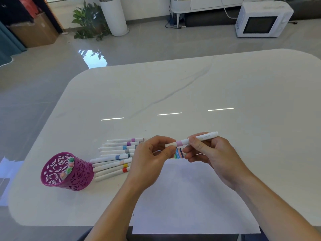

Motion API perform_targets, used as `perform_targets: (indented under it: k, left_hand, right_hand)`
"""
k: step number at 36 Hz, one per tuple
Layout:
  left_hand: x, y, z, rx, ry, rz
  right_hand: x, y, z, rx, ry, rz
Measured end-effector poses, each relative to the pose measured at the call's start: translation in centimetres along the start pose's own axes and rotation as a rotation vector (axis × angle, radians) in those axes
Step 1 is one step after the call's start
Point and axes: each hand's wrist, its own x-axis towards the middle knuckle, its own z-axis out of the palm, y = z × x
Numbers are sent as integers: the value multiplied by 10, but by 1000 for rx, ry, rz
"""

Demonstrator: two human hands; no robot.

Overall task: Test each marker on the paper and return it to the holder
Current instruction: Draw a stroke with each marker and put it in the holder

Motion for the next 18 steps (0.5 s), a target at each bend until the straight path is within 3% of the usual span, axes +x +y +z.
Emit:
perform_targets:
  k: [6, 10, 18]
  left_hand:
    - [-1, 3, -19, -229, 135, 11]
    - [-3, 8, -35, -246, 259, 8]
    - [-19, 16, -71, -184, 410, 197]
  right_hand:
    - [2, 1, -7, -99, 68, 166]
    - [6, 4, -11, -275, 109, 192]
    - [7, 21, -7, -954, -11, 237]
